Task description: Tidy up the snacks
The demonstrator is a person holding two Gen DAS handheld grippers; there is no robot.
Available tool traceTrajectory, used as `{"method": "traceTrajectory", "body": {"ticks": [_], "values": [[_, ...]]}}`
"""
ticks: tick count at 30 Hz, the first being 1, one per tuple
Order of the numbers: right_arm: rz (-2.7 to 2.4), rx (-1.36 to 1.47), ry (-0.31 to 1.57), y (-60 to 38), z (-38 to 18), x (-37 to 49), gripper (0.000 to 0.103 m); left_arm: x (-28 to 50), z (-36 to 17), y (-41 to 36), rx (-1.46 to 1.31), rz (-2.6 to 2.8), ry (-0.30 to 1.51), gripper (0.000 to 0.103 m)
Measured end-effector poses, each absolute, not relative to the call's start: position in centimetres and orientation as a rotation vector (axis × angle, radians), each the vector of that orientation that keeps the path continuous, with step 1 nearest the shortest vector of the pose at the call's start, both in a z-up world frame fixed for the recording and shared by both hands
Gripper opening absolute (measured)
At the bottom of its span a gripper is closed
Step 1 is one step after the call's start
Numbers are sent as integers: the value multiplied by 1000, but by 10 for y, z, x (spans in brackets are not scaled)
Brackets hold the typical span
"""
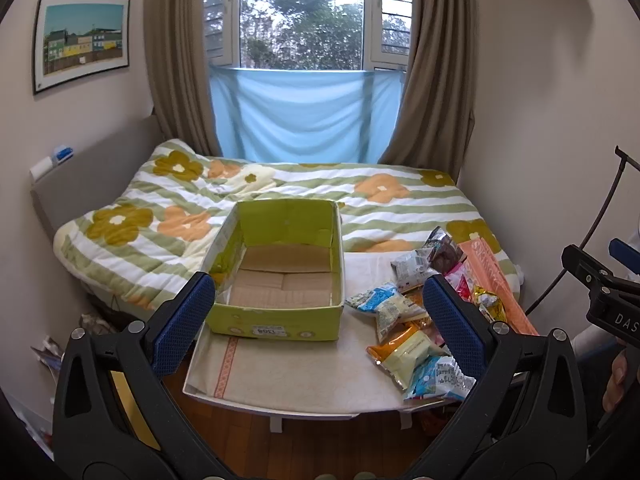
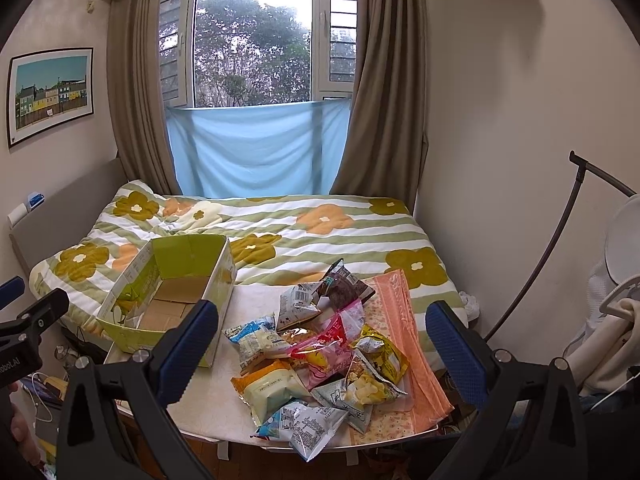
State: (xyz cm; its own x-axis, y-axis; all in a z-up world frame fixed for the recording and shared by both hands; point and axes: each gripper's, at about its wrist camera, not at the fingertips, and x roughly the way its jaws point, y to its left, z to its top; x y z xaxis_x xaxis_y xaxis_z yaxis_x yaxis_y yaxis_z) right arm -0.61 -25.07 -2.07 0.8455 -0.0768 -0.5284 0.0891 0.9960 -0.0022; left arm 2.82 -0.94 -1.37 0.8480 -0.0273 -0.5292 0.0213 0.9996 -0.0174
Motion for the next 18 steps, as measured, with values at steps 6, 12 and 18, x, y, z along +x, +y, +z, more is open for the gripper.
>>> {"method": "traceTrajectory", "body": {"ticks": [6, 12, 18], "values": [[-89, 26, 563, -250, -20, -3, 103, 32, -17, -12, -10, -39, 574, 103], [-95, 28, 571, -249, -20, -3, 103, 35, -17, -9, -4, -50, 577, 103], [-127, 43, 569, -258, -18, -5, 103, 44, -26, -8, -12, -64, 630, 103]]}}
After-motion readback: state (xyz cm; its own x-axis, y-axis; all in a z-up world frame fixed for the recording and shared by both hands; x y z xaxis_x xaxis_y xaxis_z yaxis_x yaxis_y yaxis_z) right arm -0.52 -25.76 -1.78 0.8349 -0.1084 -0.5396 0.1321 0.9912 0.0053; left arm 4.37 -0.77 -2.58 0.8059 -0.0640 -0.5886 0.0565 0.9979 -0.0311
